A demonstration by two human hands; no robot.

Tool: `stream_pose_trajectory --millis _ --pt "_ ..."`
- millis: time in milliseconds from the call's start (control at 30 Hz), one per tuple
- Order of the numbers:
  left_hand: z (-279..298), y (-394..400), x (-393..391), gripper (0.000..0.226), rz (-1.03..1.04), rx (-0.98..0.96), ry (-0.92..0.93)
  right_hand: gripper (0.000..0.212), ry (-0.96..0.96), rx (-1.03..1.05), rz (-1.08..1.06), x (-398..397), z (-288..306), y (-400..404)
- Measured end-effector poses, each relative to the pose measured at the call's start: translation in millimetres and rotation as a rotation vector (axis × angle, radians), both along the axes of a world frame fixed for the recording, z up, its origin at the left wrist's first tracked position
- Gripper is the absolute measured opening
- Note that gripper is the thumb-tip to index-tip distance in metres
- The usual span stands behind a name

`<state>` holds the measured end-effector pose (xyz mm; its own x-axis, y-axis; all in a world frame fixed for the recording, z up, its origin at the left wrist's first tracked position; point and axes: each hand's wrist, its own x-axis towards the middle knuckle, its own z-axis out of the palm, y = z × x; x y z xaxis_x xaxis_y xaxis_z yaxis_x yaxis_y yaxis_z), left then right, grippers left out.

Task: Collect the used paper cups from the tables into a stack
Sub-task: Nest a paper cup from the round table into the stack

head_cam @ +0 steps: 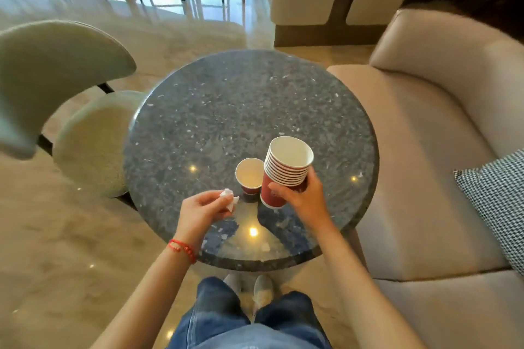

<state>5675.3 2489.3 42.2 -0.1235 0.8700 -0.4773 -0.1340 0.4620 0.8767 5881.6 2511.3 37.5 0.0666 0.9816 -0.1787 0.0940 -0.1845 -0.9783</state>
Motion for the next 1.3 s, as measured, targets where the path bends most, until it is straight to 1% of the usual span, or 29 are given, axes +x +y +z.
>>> stream_pose_trajectory --millis 200,400,533,667,767,967,1133,1300 --pt "-9 3 -21 0.005 0.081 -0.023 -0.021 0.055 0.022 0.036 0.029 -27 -6 43" --pt "-17 12 -45 0.006 0.144 -0.041 -0.023 0.053 -0.049 0.021 0.037 -43 -24 69" --pt "-23 15 -50 0.006 0.167 -0.079 -0.064 0.055 -0.116 -0.034 0.062 -44 -40 68" --pt "-28 19 -51 0.007 0.177 -0.101 -0.071 0.061 -0.141 -0.083 0.096 -45 -56 60" --pt "-30 22 -53 0.007 0.178 -0.113 -0.077 0.068 -0.175 -0.100 0.108 -46 -67 53" --pt "-33 25 -59 0.005 0.202 -0.124 -0.045 0.083 -0.173 -0.123 0.095 -52 -82 43" --pt "-36 26 -66 0.008 0.197 -0.133 -0.048 0.082 -0.235 -0.099 0.058 -61 -83 44" --pt "-33 25 -74 0.005 0.232 -0.115 -0.062 0.076 -0.227 -0.093 0.080 -68 -73 46"
